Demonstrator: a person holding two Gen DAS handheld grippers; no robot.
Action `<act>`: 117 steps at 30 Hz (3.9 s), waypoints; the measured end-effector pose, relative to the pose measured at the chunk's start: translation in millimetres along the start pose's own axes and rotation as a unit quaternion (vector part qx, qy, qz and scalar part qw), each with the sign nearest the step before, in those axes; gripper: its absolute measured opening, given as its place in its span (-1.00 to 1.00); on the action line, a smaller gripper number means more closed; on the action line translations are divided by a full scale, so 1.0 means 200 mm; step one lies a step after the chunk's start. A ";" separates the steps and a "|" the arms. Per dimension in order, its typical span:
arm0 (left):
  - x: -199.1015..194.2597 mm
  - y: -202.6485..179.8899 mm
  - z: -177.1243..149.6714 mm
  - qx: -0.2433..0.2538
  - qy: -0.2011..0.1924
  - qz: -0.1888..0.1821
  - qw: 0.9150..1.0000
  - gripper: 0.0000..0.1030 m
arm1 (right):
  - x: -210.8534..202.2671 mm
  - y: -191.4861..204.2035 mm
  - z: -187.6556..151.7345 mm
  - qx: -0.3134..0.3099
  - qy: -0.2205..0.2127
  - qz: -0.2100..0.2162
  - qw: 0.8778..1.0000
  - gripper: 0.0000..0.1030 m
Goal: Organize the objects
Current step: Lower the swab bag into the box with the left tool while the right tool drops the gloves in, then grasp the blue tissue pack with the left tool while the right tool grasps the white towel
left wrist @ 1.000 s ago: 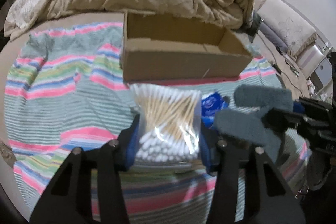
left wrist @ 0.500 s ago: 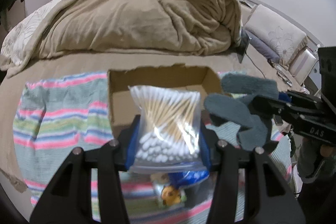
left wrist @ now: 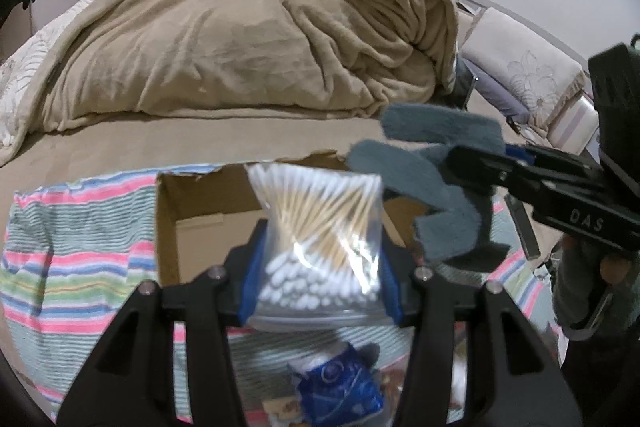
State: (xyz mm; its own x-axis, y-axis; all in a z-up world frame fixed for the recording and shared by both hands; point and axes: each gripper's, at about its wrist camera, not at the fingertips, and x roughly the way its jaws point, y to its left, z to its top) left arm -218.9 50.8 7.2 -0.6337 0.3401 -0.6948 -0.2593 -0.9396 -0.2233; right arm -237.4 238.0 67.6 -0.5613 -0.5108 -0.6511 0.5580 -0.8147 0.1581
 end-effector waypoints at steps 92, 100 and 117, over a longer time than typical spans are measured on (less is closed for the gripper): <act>-0.11 -0.04 -0.57 -0.041 0.087 0.036 0.995 0.63 | -0.13 0.16 -0.64 0.028 0.116 -0.032 0.992 0.46; -0.02 -0.07 -0.60 -0.040 0.106 0.029 0.993 0.63 | -0.04 0.12 -0.77 0.040 0.152 -0.019 0.987 0.46; 0.15 -0.09 -0.63 -0.015 0.128 0.037 0.991 0.60 | 0.02 0.06 -0.86 0.052 0.174 0.001 0.983 0.14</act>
State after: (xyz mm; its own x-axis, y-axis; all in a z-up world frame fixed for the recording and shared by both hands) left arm -142.2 72.5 -95.5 -0.4438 0.2532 -0.8596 -0.1946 -0.9636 -0.1833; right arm -127.6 273.2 -60.4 -0.3072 -0.4023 -0.8624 0.4835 -0.8466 0.2226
